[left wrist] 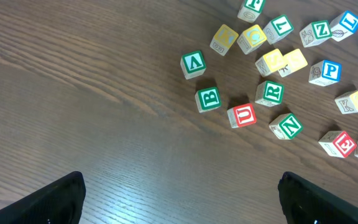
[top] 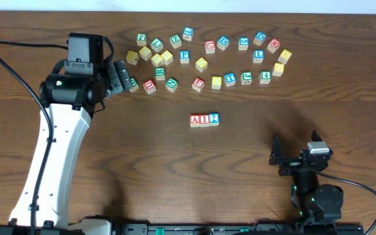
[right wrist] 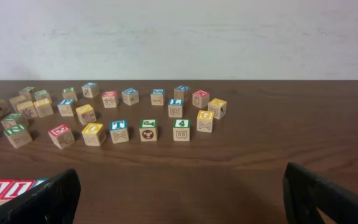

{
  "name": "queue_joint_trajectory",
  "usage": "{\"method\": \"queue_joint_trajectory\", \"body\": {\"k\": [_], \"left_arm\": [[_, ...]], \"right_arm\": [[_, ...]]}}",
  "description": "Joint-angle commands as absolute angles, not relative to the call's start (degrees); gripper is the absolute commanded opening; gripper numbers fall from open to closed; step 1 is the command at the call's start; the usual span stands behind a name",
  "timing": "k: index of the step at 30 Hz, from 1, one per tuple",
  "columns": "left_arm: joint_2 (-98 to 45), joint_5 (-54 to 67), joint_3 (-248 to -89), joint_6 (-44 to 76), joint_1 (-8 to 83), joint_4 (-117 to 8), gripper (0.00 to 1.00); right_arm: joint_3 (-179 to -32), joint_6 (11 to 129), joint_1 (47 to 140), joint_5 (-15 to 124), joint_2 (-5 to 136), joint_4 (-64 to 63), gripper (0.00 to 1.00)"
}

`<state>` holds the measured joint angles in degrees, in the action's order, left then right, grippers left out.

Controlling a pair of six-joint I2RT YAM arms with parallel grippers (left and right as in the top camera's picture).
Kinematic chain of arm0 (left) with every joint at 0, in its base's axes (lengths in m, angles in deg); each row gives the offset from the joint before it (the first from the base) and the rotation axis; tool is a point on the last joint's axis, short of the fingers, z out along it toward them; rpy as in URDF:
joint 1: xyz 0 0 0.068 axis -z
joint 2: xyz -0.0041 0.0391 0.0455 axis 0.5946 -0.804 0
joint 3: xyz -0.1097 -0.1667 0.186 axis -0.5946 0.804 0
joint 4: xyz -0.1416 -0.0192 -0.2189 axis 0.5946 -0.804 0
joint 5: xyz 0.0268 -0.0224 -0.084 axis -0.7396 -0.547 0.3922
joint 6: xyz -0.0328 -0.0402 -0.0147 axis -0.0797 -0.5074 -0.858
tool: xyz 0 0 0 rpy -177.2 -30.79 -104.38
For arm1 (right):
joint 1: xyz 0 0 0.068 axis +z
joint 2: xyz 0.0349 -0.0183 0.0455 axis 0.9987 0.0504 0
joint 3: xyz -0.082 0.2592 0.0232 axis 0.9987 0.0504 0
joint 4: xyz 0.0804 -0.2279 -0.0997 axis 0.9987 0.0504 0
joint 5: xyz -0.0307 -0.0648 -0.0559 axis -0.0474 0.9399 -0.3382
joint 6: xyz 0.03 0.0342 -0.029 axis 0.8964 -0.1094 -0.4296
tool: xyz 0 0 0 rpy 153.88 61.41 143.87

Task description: Spell out AI2

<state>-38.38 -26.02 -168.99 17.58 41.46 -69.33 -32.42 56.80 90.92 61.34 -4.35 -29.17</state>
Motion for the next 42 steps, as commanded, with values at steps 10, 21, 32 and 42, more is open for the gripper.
{"method": "queue_joint_trajectory", "body": {"k": [10,21,32,42], "left_arm": [[-27.78,-25.63,-162.48,25.85,40.67,-59.50,0.98],[-7.02,-15.18,-134.35,37.12,35.97,-28.57,0.98],[17.72,-14.66,-111.25,42.39,32.56,-19.72,0.98],[39.06,-14.70,-94.57,44.75,32.54,-19.72,0.98]], "right_arm": [[-32.33,56.14,90.55,61.16,-4.66,-28.93,0.99],[-32.33,56.14,90.53,61.16,-4.66,-28.93,0.99],[-32.33,56.14,90.53,61.16,-4.66,-28.93,0.99],[-32.33,56.14,90.53,61.16,-4.66,-28.93,0.99]]}}
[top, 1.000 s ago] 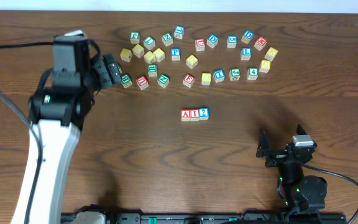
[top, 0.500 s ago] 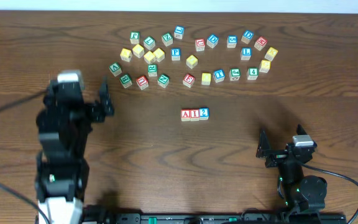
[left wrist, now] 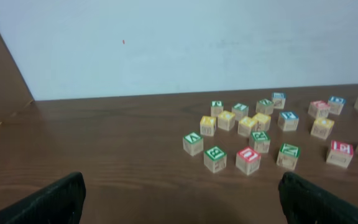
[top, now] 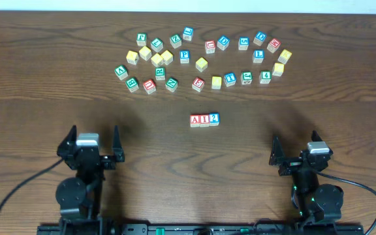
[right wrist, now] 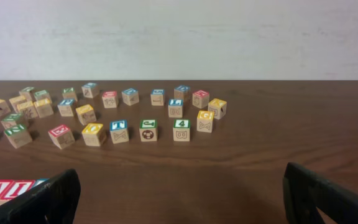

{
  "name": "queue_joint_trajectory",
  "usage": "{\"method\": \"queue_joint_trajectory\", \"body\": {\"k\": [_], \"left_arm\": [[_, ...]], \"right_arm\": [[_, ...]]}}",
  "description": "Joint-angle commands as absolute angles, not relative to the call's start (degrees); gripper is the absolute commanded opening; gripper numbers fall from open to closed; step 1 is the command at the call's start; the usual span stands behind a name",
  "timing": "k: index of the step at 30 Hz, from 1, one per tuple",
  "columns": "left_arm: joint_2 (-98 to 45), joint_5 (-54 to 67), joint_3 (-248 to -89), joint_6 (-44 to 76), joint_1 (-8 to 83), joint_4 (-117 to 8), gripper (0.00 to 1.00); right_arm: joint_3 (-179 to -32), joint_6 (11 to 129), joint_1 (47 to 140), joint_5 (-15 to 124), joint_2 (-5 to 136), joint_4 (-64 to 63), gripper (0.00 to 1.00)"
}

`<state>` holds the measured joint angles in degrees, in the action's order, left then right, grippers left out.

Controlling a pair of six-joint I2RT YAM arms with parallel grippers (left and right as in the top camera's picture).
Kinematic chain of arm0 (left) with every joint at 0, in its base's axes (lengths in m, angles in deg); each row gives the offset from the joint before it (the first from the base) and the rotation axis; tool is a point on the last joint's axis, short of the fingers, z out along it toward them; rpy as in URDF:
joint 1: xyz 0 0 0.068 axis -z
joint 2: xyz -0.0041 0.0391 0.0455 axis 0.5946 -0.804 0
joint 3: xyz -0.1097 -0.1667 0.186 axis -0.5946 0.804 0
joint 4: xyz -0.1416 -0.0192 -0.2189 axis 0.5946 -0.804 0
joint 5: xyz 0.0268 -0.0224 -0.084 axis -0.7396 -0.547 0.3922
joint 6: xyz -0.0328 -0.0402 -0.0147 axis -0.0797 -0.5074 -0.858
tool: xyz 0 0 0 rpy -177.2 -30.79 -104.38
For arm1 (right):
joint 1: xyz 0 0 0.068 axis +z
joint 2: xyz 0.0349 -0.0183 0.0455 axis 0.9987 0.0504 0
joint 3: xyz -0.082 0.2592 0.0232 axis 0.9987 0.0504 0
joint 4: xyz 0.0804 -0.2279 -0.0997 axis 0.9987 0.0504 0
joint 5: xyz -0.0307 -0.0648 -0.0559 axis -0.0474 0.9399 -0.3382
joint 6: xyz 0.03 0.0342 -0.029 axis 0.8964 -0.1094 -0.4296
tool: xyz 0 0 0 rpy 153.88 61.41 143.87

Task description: Spell out AI2

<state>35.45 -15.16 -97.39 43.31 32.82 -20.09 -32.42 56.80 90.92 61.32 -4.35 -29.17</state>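
Note:
Three blocks stand side by side in a row mid-table: a red A block [top: 195,120], a red I block [top: 204,120] and a blue 2 block [top: 214,119]. The right wrist view catches the A block at its lower left corner. My left gripper [top: 89,145] sits open at the near left of the table, nothing between its fingers [left wrist: 55,199]. My right gripper [top: 300,150] sits open at the near right, also holding nothing, its fingers [right wrist: 328,199] wide apart. Both are well back from the row.
Several loose letter blocks [top: 201,55] are scattered in a band across the far half of the table, also seen as loose blocks [left wrist: 253,134] from the left wrist and loose blocks [right wrist: 117,115] from the right. A pale wall [left wrist: 197,43] stands behind the table.
My left arm has gone from stretched out over the far left blocks to folded back at the near left edge. Its camera faces forward along the table. The right arm and the AI2 row are unchanged.

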Motion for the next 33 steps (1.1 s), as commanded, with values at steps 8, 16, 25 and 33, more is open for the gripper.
{"method": "queue_joint_trajectory", "body": {"k": [8,16,25,33], "left_arm": [[43.54,-14.72,-89.85,44.80,32.54,-19.96,0.98],[44.74,-15.14,-88.95,44.75,32.54,-24.05,0.98],[44.46,-15.11,-88.98,44.29,32.54,-24.02,0.98],[44.46,-15.11,-88.98,44.32,32.54,-24.02,0.98]], "right_arm": [[-32.33,56.14,90.53,61.16,-4.66,-28.93,0.99],[-32.33,56.14,90.53,61.16,-4.66,-28.93,0.99],[-32.33,56.14,90.53,61.16,-4.66,-28.93,0.99],[-32.33,56.14,90.53,61.16,-4.66,-28.93,0.99]]}}
